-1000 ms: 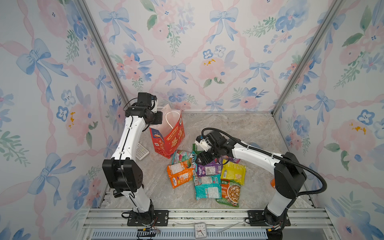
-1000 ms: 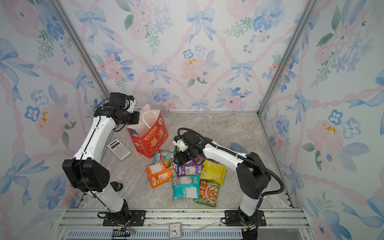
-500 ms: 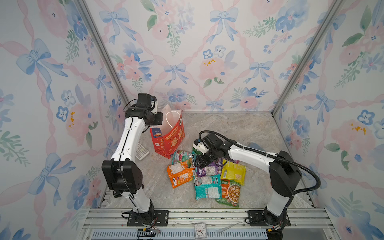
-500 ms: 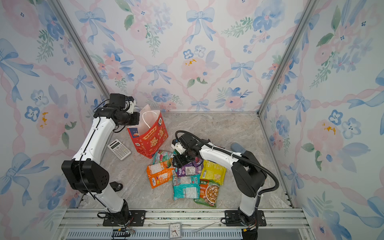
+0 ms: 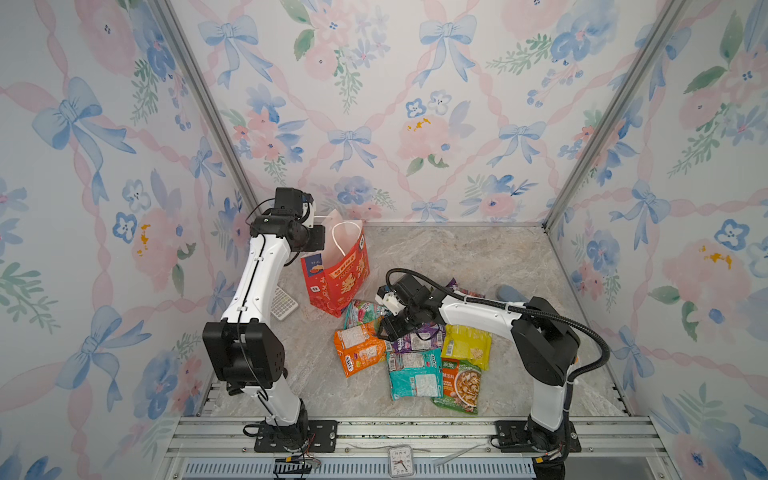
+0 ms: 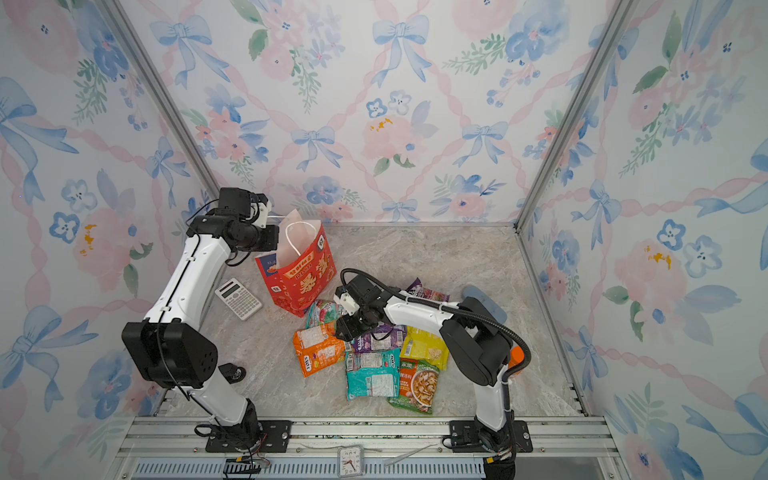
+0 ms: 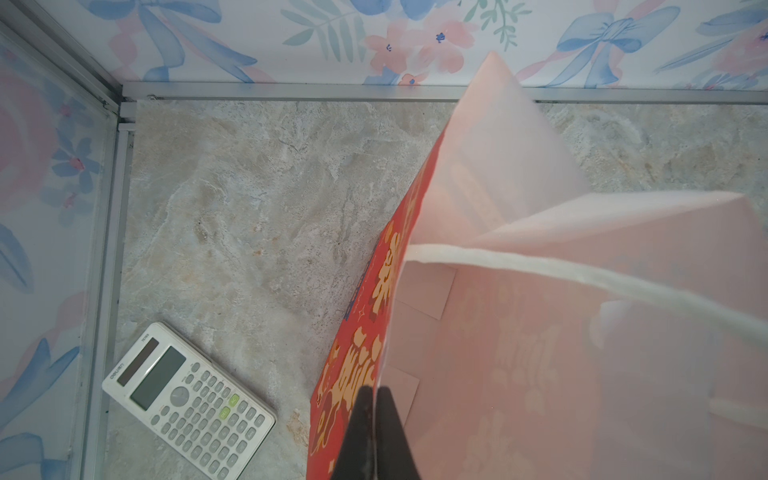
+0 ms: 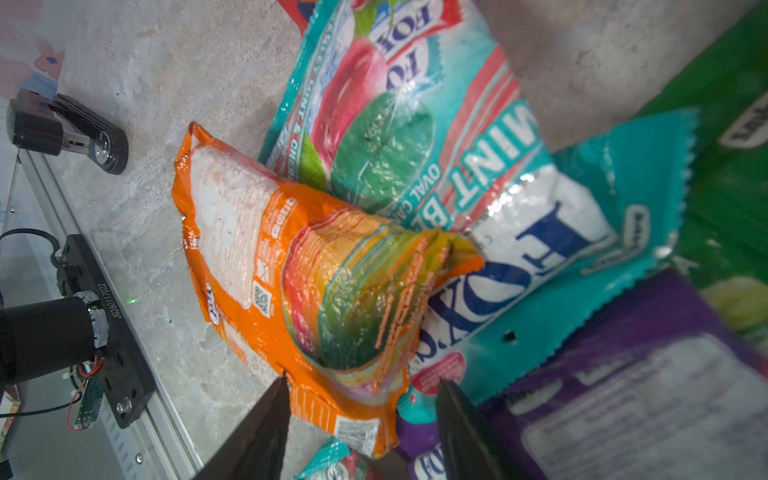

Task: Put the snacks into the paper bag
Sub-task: 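Close the right gripper on the orange snack packet's top edge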

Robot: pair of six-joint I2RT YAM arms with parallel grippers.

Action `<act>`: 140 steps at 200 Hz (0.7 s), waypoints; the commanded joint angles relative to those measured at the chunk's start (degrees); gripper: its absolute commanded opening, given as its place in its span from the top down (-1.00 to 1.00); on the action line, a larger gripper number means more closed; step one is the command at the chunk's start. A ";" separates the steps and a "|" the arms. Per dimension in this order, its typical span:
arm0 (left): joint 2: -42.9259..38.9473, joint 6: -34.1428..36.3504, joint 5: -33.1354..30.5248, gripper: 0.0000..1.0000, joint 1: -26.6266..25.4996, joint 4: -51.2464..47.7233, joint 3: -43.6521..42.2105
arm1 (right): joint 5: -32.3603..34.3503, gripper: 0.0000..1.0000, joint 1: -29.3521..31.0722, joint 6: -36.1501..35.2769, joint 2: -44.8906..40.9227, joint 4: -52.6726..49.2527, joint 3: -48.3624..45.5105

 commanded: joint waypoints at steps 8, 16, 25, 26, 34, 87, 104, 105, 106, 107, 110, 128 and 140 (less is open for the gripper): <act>-1.88 -0.70 0.08 1.00 0.33 -0.60 -1.10 | 1.78 -0.10 0.99 2.43 2.12 2.01 1.71; -1.94 -0.64 -0.06 1.00 0.33 -0.57 -1.10 | 1.88 -0.06 1.09 2.54 2.34 2.32 1.78; -1.90 -0.67 0.01 1.00 0.33 -0.52 -1.10 | 1.97 -0.02 1.15 2.81 2.43 2.61 1.69; -1.90 -0.65 0.02 1.00 0.29 -0.52 -1.06 | 2.01 -0.02 1.12 2.86 2.44 2.66 1.68; -1.89 -0.63 -0.01 1.00 0.35 -0.53 -1.06 | 1.88 0.04 1.18 3.15 2.53 3.13 1.64; -2.14 -0.55 0.19 1.00 0.33 -0.55 -0.91 | 2.06 0.54 1.11 4.04 1.44 4.85 1.65; -2.20 -0.54 0.68 1.00 0.33 -0.58 -0.89 | 2.12 0.72 1.00 3.86 0.96 4.73 2.01; -2.22 -0.54 0.70 1.00 0.33 -0.59 -0.87 | 2.13 0.73 1.00 3.87 0.91 4.73 2.01; -2.23 -0.59 0.71 1.00 0.33 -0.60 -0.85 | 2.14 0.74 1.00 3.88 0.93 4.73 2.06; -2.24 -0.57 0.76 1.00 0.33 -0.61 -0.85 | 2.10 0.75 0.96 3.88 0.90 4.69 2.13; -2.20 -0.55 0.79 1.00 0.33 -0.53 -0.84 | 2.09 0.78 0.91 3.82 0.74 4.66 2.19; -2.24 -0.50 0.99 1.00 0.35 -0.54 -0.93 | 2.20 0.92 0.50 3.70 -0.07 4.22 2.45; -2.37 -0.46 1.08 1.00 0.33 -0.52 -0.97 | 2.32 0.97 0.16 3.61 -0.83 3.95 2.46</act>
